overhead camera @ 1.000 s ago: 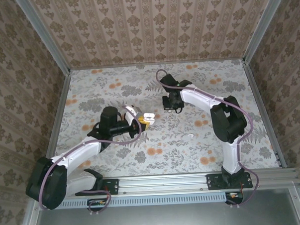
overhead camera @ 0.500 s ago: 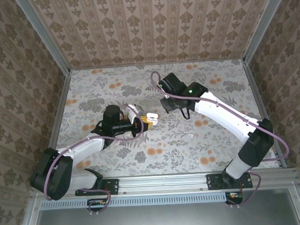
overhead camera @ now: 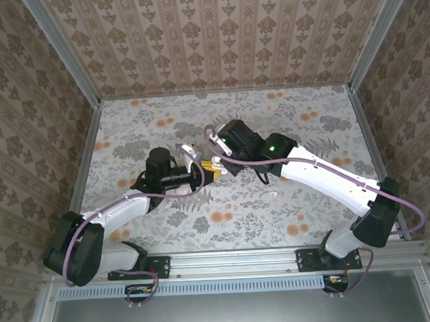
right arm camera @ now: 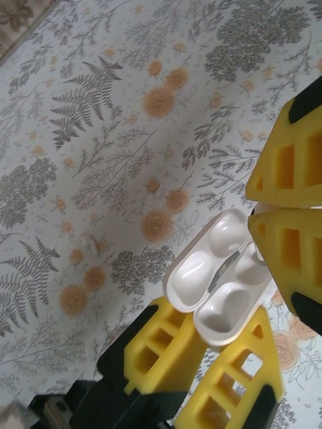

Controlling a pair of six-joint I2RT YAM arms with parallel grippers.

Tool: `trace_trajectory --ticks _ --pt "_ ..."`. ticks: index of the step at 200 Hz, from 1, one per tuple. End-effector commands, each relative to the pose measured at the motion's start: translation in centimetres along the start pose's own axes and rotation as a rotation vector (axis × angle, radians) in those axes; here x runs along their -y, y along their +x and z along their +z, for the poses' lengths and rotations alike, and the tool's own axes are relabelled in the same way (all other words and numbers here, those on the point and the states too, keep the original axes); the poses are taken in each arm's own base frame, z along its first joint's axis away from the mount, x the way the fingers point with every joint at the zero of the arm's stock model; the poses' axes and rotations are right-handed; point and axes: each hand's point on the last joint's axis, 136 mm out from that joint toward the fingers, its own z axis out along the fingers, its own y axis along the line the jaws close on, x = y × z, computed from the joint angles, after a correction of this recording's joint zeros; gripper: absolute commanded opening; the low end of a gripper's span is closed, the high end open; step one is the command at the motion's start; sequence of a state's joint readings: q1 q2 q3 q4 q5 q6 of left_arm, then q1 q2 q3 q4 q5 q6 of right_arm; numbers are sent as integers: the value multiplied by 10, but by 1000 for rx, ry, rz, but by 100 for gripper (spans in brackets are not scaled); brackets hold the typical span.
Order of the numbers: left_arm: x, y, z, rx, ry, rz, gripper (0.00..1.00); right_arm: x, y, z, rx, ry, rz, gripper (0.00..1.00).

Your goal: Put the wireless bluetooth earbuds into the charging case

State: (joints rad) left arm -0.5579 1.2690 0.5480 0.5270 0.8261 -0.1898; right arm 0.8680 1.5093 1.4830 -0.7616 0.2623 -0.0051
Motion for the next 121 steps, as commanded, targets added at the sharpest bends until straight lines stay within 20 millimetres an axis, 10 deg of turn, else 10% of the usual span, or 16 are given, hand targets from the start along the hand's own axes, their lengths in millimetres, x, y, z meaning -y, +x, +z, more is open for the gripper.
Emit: trace_trajectory --ticks 1,121 --pt "15 -16 -1 45 59 22 0 -2 -9 -3 48 13 -36 6" --pt "21 -25 -3 82 61 20 0 -22 -13 2 67 -17 -49 7"
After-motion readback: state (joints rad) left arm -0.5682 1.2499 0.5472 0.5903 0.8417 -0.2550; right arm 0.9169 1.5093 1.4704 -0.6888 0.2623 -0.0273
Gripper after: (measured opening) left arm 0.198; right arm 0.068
